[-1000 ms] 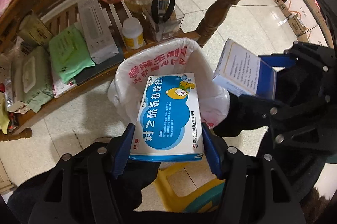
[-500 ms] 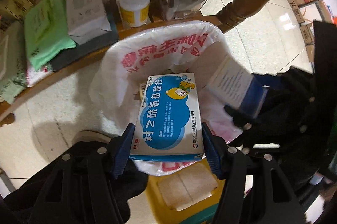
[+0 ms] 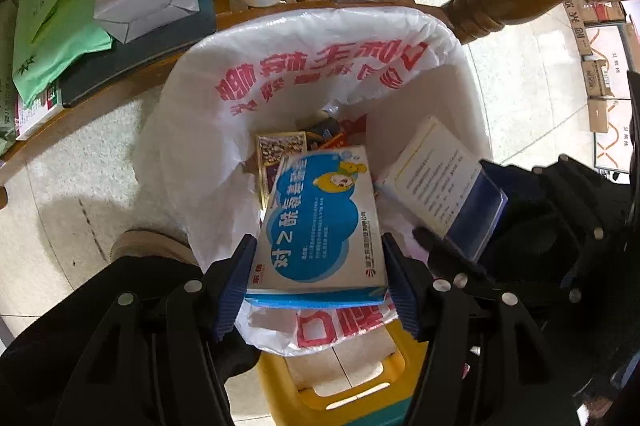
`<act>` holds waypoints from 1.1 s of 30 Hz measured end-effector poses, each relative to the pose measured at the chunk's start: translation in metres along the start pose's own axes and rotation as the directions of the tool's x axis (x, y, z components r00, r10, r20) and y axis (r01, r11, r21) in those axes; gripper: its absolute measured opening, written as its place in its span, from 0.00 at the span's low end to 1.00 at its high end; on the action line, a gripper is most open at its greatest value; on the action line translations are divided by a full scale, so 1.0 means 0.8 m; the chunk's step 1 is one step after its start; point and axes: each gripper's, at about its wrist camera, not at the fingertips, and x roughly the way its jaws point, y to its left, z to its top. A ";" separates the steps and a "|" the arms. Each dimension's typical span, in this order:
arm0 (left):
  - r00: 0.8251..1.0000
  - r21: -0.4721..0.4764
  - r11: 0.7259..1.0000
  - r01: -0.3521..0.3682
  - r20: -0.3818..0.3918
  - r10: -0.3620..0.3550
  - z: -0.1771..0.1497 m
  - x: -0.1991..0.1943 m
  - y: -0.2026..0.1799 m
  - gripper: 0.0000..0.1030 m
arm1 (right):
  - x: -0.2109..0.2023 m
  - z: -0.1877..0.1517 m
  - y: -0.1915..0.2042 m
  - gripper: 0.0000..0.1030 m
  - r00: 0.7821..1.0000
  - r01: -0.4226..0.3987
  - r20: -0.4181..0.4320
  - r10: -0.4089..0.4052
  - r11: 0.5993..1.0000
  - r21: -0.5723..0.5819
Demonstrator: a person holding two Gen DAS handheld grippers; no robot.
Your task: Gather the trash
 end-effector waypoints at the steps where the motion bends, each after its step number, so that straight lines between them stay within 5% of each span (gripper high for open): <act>1: 1.000 -0.008 1.000 0.000 0.006 0.000 0.002 -0.002 0.002 0.61 | 0.001 0.001 0.002 0.63 1.000 0.003 -0.002 -0.003 1.000 -0.002; 4: 0.999 -0.039 0.999 0.032 0.003 -0.032 0.003 -0.004 0.006 0.75 | 0.004 0.000 0.004 0.65 1.000 0.011 -0.003 -0.011 1.000 -0.008; 7: 1.000 -0.041 0.999 0.005 0.005 -0.005 0.004 -0.004 0.005 0.77 | 0.004 0.000 0.002 0.76 1.000 0.012 0.002 -0.012 1.000 -0.003; 33: 0.994 -0.027 0.995 -0.093 0.046 0.094 -0.015 -0.028 -0.007 0.78 | -0.017 -0.010 -0.003 0.76 0.998 0.057 0.038 -0.059 0.997 0.051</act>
